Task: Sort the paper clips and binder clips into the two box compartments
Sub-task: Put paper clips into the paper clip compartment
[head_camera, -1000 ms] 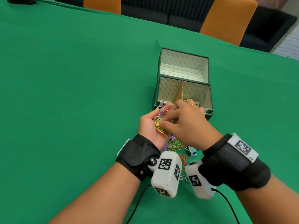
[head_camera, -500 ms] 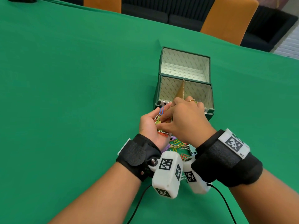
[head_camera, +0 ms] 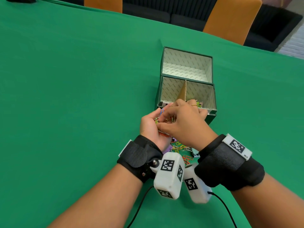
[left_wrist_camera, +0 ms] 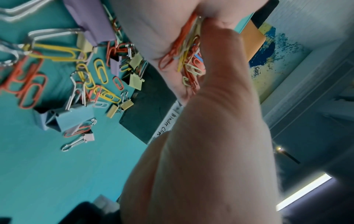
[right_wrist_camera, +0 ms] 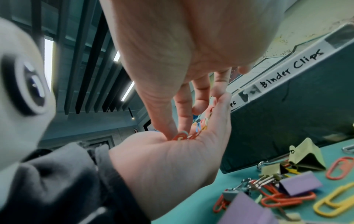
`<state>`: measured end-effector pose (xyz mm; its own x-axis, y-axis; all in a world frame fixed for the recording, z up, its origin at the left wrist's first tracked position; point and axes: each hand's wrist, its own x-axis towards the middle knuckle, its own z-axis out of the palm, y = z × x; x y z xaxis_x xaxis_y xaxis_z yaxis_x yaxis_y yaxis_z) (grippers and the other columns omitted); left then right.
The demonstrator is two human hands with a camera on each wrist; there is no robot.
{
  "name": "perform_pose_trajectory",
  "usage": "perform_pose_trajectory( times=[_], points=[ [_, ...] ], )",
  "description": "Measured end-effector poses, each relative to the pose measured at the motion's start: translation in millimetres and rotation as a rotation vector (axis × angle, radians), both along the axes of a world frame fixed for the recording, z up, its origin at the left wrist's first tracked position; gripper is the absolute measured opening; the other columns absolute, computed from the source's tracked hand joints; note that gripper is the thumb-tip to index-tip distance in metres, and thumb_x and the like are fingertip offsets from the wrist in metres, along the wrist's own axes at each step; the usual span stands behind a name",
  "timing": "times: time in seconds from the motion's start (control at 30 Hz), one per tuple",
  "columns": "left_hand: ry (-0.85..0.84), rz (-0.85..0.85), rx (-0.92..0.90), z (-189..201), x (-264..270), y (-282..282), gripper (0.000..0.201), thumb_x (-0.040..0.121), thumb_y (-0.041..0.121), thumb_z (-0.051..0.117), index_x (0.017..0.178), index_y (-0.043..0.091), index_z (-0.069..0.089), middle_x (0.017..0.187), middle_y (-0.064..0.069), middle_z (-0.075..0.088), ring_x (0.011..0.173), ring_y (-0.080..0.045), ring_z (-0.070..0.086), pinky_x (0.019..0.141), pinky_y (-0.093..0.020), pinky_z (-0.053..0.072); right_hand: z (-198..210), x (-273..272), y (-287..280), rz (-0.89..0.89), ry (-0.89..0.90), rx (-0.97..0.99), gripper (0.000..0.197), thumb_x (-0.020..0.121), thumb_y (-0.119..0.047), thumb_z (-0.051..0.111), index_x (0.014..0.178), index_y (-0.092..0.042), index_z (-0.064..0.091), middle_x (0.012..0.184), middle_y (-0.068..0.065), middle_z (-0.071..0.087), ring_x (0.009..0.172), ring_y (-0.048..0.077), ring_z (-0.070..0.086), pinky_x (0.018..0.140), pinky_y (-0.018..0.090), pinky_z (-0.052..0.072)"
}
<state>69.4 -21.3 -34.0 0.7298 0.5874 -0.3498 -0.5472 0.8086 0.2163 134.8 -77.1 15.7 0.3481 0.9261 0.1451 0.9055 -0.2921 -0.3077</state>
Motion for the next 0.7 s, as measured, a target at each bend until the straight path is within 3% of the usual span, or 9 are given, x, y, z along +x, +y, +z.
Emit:
perform_pose_trajectory(
  times=[0.1,0.17,0.23,0.33,0.47,0.6,0.7],
  points=[
    [-0.001,-0.005,-0.018,-1,1,0,0.038,0.097,0.029,0.041,0.118,0.005,0.059,0.130,-0.016,0.058,0.123,-0.030,0.054,0.109,-0.044,0.037,1,-2,1,-0.026,-0.013,-0.009,0.009,0.074,-0.042,0.068,0.075,-0.033,0.069,0.096,-0.015,0.053,0.100,0.016,0.035,0.082,0.039,0.025],
    [0.001,0.003,-0.014,-2,1,1,0.035,0.097,0.029,0.040,0.110,0.005,0.062,0.112,-0.015,0.066,0.112,-0.028,0.060,0.106,-0.042,0.040,0,-1,1,-0.045,-0.008,-0.006,0.009,0.071,-0.040,0.067,0.074,-0.031,0.068,0.090,-0.014,0.052,0.098,0.015,0.035,0.078,0.038,0.022],
    [0.017,0.033,0.013,-1,2,0,0.036,0.097,0.027,0.038,0.099,0.004,0.065,0.086,-0.014,0.070,0.086,-0.027,0.067,0.092,-0.039,0.048,2,1,-1,-0.049,-0.014,-0.003,0.013,0.070,-0.042,0.067,0.073,-0.029,0.066,0.087,-0.013,0.054,0.096,0.014,0.038,0.075,0.036,0.020],
    [0.061,0.057,0.053,2,3,-1,0.037,0.098,0.023,0.035,0.093,0.001,0.065,0.075,-0.016,0.070,0.066,-0.027,0.069,0.076,-0.038,0.050,12,7,-6,-0.028,-0.021,-0.018,0.023,0.069,-0.051,0.061,0.073,-0.028,0.065,0.078,-0.016,0.060,0.093,0.011,0.043,0.075,0.036,0.019],
    [0.065,0.065,0.072,2,3,-1,0.037,0.097,0.021,0.034,0.099,-0.001,0.064,0.085,-0.016,0.069,0.070,-0.027,0.070,0.073,-0.034,0.052,24,10,-8,-0.037,-0.014,0.028,0.016,0.069,-0.044,0.064,0.071,-0.028,0.062,0.065,-0.017,0.063,0.085,0.008,0.057,0.076,0.035,0.021],
    [0.026,0.051,0.087,1,2,-1,0.045,0.098,0.022,0.029,0.112,-0.005,0.062,0.105,-0.021,0.067,0.081,-0.029,0.071,0.075,-0.033,0.057,26,13,-9,-0.037,0.071,0.049,0.007,0.071,-0.038,0.067,0.072,-0.032,0.065,0.067,-0.017,0.066,0.083,0.002,0.060,0.077,0.034,0.022],
    [0.012,0.042,0.084,3,2,-2,0.054,0.098,0.022,0.029,0.085,-0.006,0.074,0.090,-0.021,0.071,0.078,-0.029,0.069,0.079,-0.034,0.054,30,17,-10,-0.012,0.216,0.057,0.010,0.073,-0.038,0.067,0.082,-0.035,0.072,0.066,-0.018,0.070,0.082,-0.003,0.064,0.089,0.035,0.032]
  ],
)
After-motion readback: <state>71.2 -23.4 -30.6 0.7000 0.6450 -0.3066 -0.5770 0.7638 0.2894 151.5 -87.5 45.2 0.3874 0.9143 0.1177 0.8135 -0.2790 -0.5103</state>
